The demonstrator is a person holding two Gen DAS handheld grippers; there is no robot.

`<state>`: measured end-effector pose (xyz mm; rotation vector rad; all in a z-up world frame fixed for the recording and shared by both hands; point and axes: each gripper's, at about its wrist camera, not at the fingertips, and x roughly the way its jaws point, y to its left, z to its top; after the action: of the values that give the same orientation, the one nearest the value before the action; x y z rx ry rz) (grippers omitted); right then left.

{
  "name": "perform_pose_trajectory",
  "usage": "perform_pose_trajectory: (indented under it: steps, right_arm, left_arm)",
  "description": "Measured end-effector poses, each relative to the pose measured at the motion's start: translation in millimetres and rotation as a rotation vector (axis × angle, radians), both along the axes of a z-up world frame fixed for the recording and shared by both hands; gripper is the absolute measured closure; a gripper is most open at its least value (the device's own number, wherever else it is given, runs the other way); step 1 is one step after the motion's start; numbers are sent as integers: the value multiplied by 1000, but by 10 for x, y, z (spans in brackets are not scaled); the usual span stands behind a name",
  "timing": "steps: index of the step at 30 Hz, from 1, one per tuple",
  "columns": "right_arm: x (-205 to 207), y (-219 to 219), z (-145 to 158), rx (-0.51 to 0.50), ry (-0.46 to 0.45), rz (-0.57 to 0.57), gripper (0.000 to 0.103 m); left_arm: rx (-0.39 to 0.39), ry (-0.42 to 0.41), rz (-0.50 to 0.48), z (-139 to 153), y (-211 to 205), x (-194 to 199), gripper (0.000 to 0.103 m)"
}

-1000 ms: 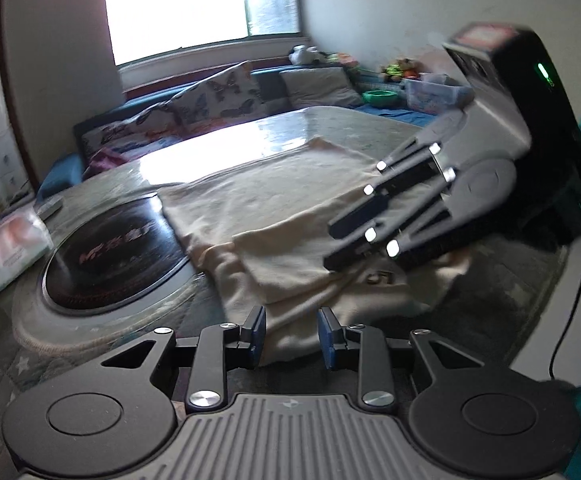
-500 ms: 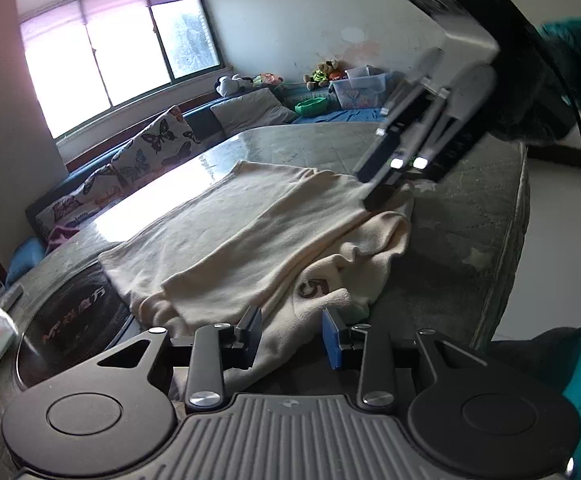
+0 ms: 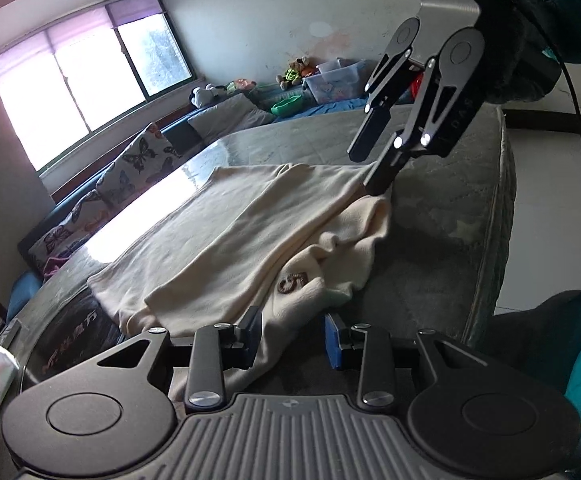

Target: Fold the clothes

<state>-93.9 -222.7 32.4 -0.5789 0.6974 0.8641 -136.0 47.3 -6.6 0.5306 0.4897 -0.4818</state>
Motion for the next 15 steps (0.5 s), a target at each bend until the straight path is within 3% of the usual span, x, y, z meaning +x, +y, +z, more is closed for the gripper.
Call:
perform_pose_trajectory:
  steps: [1, 3, 5, 15]
  right_arm:
    - [-8, -6, 0, -6, -4, 3, 58]
    - [-41, -11, -5, -23, -13, 21, 54]
    - [-83, -11, -16, -42, -25, 46, 51]
    - [-63, 121, -134, -12, -76, 104, 48]
  left_arm:
    - [-2, -1, -1, -4, -4, 9, 70]
    - [-6, 4, 3, -6, 0, 31, 87]
    - [-28, 6, 19, 21, 19, 53, 92]
    - [-237, 40, 136, 318, 257, 396, 93]
